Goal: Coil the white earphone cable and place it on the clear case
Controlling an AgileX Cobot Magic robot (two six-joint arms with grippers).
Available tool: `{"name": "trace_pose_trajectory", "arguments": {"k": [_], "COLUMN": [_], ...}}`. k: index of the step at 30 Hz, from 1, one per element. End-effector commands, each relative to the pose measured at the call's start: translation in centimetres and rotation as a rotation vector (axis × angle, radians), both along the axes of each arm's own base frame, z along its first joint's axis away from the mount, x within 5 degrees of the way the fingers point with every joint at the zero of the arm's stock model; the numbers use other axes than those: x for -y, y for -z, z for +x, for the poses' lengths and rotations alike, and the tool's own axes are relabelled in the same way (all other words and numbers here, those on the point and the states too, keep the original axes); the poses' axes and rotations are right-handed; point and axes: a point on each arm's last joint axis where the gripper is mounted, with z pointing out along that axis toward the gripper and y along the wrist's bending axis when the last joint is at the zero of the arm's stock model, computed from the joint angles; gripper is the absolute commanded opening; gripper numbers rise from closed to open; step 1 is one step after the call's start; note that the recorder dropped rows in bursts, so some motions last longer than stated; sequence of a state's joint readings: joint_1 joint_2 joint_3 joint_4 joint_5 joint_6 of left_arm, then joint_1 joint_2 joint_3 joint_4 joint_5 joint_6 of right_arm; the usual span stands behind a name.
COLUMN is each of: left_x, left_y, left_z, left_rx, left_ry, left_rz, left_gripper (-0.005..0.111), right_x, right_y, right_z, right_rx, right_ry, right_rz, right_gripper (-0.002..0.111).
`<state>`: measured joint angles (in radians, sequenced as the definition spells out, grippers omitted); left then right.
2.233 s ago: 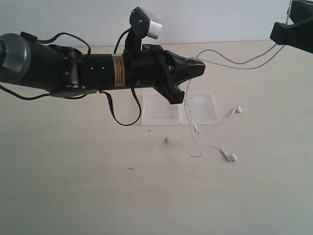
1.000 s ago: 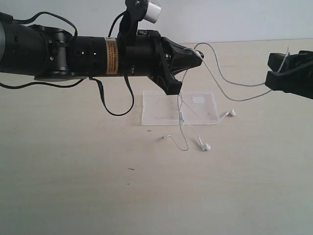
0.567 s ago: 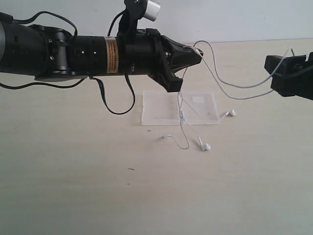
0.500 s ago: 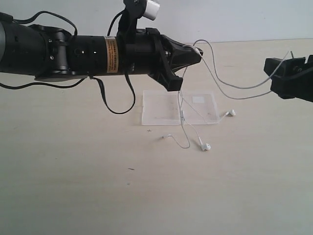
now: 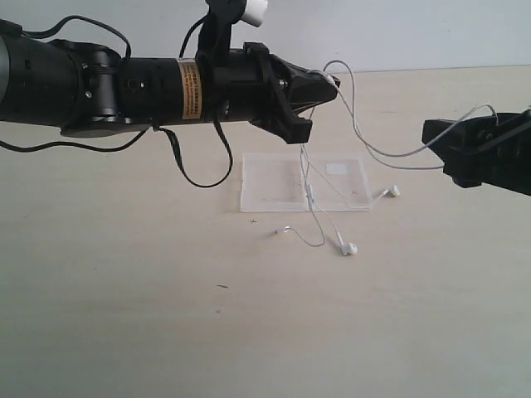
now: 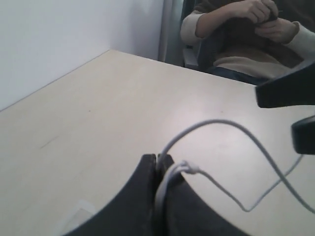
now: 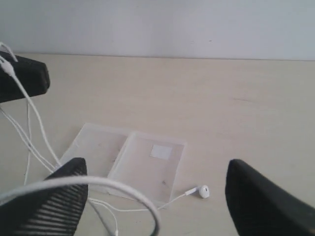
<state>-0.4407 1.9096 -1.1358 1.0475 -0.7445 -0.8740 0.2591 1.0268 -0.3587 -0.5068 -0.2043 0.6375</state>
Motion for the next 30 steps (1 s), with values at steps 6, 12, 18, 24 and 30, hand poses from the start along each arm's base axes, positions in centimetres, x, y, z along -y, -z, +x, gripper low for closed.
{"name": "trace_pose_trajectory", "arguments": {"k": [6, 12, 18, 24, 30], "left_x": [-0.8, -1.2, -1.2, -1.2, -1.3], "left_y": [-0.2, 0.1, 0.1, 0.2, 0.2], "left_z": [1.0, 1.3, 1.3, 1.3, 1.4], "left_rx": [-0.09, -0.128, -0.126, -0.128, -0.131], "left_ry": [-0.16, -0.227, -0.226, -0.229, -0.236], "left_rz": [-0.009, -0.001, 0.004, 0.007, 0.015], "left_gripper": [0.0, 0.0, 0.0, 0.0, 0.0], "right_x": [-0.2, -0.8, -1.1, -1.3, -1.3], "right_y": [-0.1, -0.3, -0.4, -0.6, -0.6], "right_z": [-0.1, -0.3, -0.4, -0.5, -0.5], "right_rx": [0.016, 0.04, 0.05, 0.074, 0.069], "right_ry": [-0.04, -0.111, -0.149, -0.175, -0.174], "right_rz": [-0.004, 0.006, 0.009, 0.013, 0.02], "right_gripper": [0.071, 0.071, 0.074, 0.075, 0.075]}}
